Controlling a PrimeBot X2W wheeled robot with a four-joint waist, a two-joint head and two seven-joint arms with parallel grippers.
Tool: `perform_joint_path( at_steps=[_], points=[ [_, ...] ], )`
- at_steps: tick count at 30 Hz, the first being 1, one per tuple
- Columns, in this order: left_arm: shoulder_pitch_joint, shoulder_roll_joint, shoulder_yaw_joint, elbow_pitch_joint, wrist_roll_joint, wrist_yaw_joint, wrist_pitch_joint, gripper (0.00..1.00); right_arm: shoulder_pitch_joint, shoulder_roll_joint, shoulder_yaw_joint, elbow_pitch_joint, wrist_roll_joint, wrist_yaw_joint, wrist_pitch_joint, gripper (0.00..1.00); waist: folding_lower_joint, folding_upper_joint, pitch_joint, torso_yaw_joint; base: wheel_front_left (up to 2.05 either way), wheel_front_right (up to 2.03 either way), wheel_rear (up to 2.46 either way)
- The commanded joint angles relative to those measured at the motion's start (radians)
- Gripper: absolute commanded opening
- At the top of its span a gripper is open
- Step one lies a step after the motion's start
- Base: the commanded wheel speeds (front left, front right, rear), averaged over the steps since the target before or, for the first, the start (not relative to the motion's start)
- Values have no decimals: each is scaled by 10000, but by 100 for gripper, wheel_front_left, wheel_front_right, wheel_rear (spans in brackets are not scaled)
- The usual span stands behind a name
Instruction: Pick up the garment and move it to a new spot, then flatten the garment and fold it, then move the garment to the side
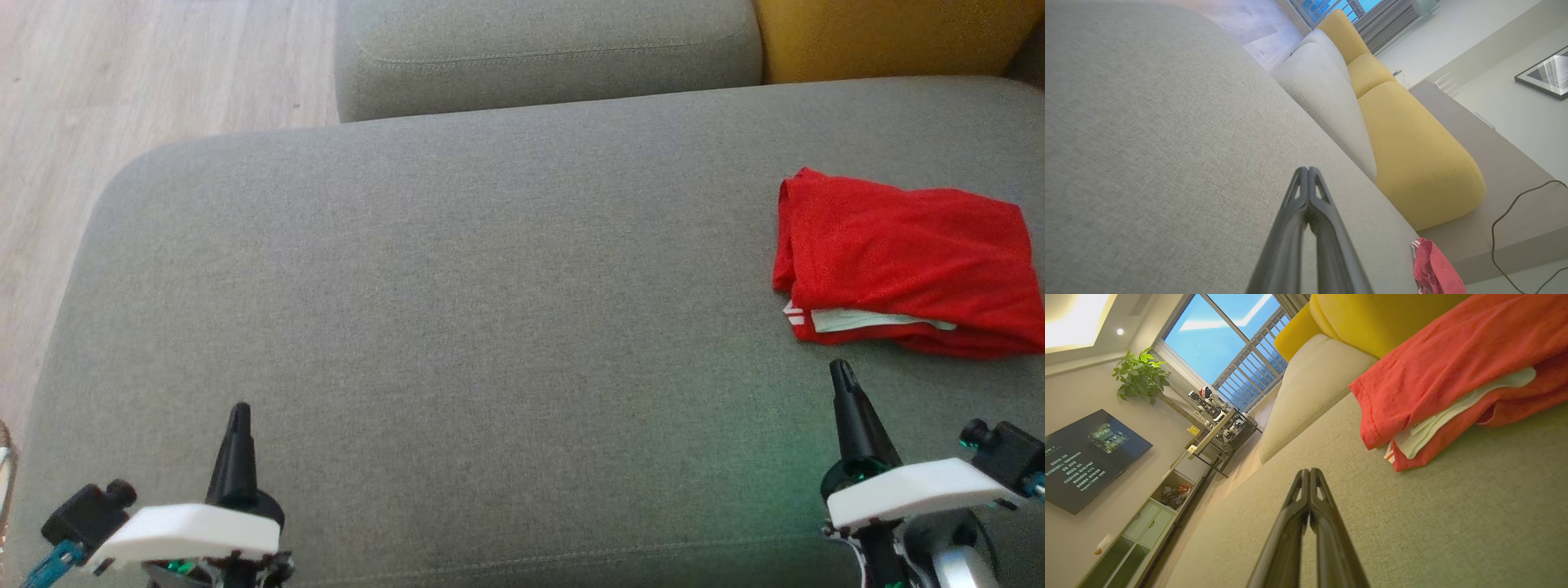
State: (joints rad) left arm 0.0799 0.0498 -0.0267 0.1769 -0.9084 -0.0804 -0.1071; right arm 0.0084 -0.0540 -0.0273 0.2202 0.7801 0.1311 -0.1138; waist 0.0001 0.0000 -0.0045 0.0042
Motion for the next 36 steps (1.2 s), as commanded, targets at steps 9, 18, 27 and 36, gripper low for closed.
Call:
perform_joint_path(
  at_steps=[9, 18, 27, 36],
  points=[
    [-727, 147, 335, -155, -1027, -130, 267, 0, -594, -181, -23, -230, 1236, -2, 290, 0, -1, 0, 10, -5, 0, 0, 0],
    [-897, 153, 459, -31, -1958, -186, 529, 0, -675, -188, -95, -162, 2344, -2, 545, 0, -1, 0, 20, -11, 0, 0, 0],
    [-1067, 157, 585, 94, -2883, -242, 792, 0, -756, -191, -172, -93, 3443, -2, 802, 0, -1, 0, 30, -16, 0, 0, 0],
    [-1238, 158, 716, 219, -3809, -298, 1059, 0, -837, -191, -253, -24, 4542, -3, 1064, 0, -1, 0, 40, -22, 0, 0, 0]
  ],
)
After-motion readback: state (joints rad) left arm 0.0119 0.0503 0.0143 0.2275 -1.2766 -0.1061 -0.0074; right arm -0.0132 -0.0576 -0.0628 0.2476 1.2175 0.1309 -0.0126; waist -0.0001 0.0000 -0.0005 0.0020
